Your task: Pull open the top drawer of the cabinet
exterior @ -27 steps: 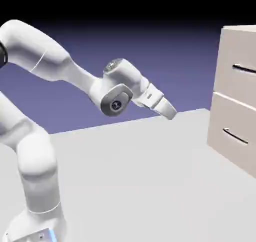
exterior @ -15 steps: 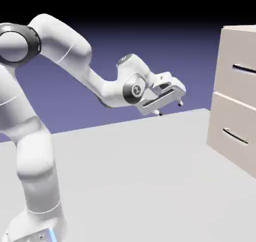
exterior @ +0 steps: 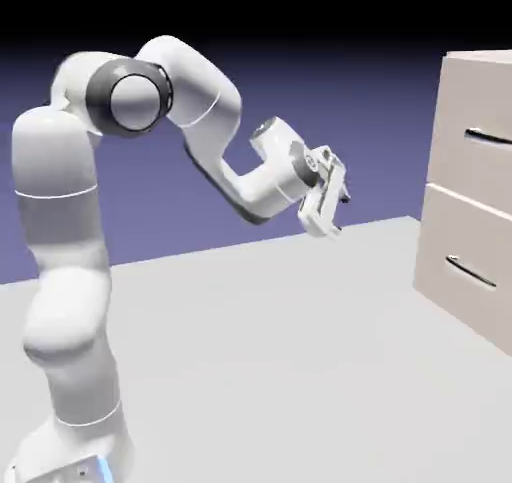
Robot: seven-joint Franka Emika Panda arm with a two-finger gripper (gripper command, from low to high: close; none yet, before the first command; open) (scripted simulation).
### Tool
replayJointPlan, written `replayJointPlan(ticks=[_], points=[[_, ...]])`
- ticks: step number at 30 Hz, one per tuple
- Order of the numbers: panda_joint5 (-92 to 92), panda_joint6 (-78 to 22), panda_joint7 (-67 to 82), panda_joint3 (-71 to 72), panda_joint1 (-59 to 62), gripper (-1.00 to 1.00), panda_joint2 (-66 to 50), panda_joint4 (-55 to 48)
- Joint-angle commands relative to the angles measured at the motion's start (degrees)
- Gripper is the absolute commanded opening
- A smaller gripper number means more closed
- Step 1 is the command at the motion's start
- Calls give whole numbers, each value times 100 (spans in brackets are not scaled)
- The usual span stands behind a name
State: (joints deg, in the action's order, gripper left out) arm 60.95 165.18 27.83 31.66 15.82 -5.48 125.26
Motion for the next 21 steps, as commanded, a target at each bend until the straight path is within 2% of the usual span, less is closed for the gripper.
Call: replayJointPlan(ticks=[1,21], points=[[216,-31,250,112,66,0,-136,-127],[4538,-657,5233,2357,1241,0,-2840,-2661]])
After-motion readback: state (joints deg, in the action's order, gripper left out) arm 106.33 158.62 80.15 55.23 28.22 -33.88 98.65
